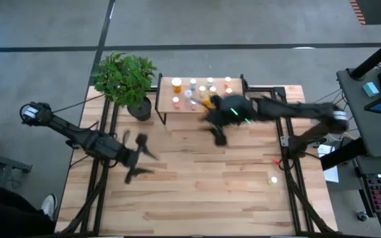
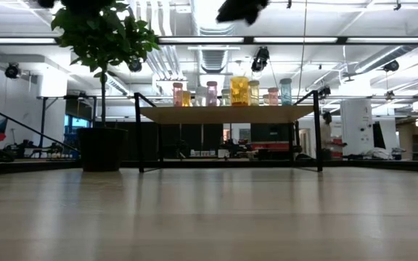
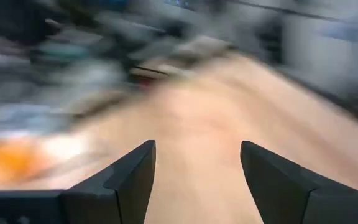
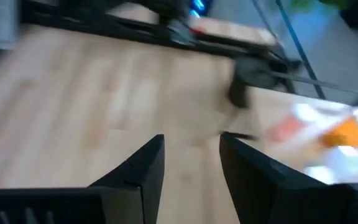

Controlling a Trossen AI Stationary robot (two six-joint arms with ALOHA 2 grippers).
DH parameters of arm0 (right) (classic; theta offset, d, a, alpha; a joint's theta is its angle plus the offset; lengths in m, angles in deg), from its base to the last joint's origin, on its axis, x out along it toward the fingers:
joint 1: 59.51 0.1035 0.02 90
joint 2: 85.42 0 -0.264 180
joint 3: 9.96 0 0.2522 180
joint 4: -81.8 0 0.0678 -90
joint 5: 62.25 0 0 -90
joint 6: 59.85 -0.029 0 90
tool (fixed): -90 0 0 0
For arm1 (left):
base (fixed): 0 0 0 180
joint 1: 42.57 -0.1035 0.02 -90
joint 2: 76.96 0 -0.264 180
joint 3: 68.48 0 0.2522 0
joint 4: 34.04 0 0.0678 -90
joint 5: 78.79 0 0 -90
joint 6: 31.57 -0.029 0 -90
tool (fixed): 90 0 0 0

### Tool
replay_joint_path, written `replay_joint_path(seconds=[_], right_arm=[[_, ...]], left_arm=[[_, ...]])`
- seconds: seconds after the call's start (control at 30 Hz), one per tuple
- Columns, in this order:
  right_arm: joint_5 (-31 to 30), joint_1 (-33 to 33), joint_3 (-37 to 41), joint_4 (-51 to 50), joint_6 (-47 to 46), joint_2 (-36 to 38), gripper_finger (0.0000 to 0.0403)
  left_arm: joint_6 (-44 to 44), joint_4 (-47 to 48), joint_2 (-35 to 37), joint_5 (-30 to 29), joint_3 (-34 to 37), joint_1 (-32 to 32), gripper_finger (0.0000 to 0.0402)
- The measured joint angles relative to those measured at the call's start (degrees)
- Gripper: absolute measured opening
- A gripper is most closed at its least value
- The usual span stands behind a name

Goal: Pick and place medicine bottles onto shelf by color
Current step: Put the yellow pill bottle on the shelf

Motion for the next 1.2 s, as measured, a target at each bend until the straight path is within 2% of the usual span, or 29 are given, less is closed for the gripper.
replay_joint_path(seconds=[0.07, 0.1, 0.2, 0.3, 0.47, 0.6, 0.7, 0.83, 1.0, 1.1, 1.2], right_arm=[[-1.3, 4.91, 9.2, 5.01, -1.15, 6.93, 0.0145], [-2.16, 7.27, 13.73, 7.39, -1.71, 10.31, 0.0144], [-3.93, 13.34, 27.11, 14.69, -2.72, 19.75, 0.0144], [-4.69, 16.56, 40.52, 26.5, -3.12, 27.74, 0.0144], [-4.6, 17.17, 58.15, 44.54, -0.32, 38.31, 0.0144], [-4.6, 17.0, 67.71, 56.16, 3.93, 44.92, 0.0144], [-5.13, 15.24, 72.6, 63.12, 5.88, 49.94, 0.0144], [-4.91, 11.7, 76.2, 62.92, 6.87, 56.7, 0.0144], [-3.95, 8.37, 77.29, 57.09, 6.16, 65.14, 0.0144], [-3.95, 8.12, 76.75, 54.08, 4.05, 67.72, 0.0143], [-2.77, 8.8, 71.17, 43.01, -1.11, 67.8, 0.0143]], left_arm=[[1.1, 6.25, 0.0, 10.85, -0.05, 0.56, 0.0217], [1.01, 6.63, 0.1, 12.45, 0.2, 0.82, 0.0214], [-1.47, 5.68, 1.43, 12.51, 1.19, 0.86, 0.0195], [-4.21, 5.14, 2.38, 12.94, 2.23, 0.83, 0.0161], [-6.73, 1.94, 8.11, 14.3, 6.73, 0.76, 0.007], [-6.93, -3.42, 14.85, 14.23, 11.29, 0.29, 0.0009], [-7.48, -6.95, 20.05, 12.54, 14.97, -0.03, 0.0009], [-9.88, -10.63, 26.64, 9.19, 20.92, -0.42, 0.0007], [-10.96, -11.09, 36.65, 8.21, 26.09, -0.41, 0.0001], [-10.94, -11.42, 41.67, 8.13, 27.12, -0.41, 0.0], [-10.5, -10.99, 44.3, 8.15, 27.55, -0.41, 0.0]])
